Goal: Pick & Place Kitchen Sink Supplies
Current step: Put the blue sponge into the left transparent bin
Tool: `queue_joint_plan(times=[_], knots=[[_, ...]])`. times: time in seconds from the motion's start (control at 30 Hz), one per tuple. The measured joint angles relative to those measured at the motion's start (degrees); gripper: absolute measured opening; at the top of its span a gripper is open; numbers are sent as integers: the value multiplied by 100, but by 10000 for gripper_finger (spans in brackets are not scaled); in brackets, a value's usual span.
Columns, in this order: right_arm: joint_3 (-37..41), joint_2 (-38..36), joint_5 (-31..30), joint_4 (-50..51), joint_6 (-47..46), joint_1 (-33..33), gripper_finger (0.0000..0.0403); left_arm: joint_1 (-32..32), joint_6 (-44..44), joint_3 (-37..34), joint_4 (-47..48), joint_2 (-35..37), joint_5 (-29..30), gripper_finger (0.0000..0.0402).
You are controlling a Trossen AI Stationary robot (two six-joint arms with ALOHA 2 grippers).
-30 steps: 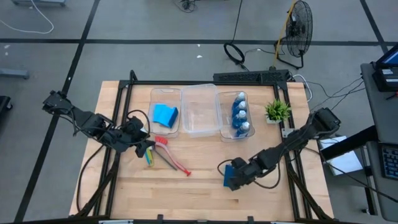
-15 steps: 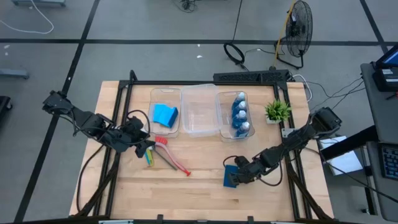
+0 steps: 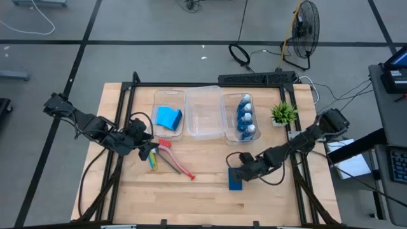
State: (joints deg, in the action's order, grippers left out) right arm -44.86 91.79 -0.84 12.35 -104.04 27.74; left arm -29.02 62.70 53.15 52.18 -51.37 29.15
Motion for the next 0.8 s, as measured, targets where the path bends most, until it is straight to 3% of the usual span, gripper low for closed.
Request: queue_joint_plan(times=[0.43,0.8], knots=[[13,470,214,538,19,8,184,0,-4,0,3,0,121,241],[20,229,237,549,443,10,25,1,37,0,2,2,152,241]])
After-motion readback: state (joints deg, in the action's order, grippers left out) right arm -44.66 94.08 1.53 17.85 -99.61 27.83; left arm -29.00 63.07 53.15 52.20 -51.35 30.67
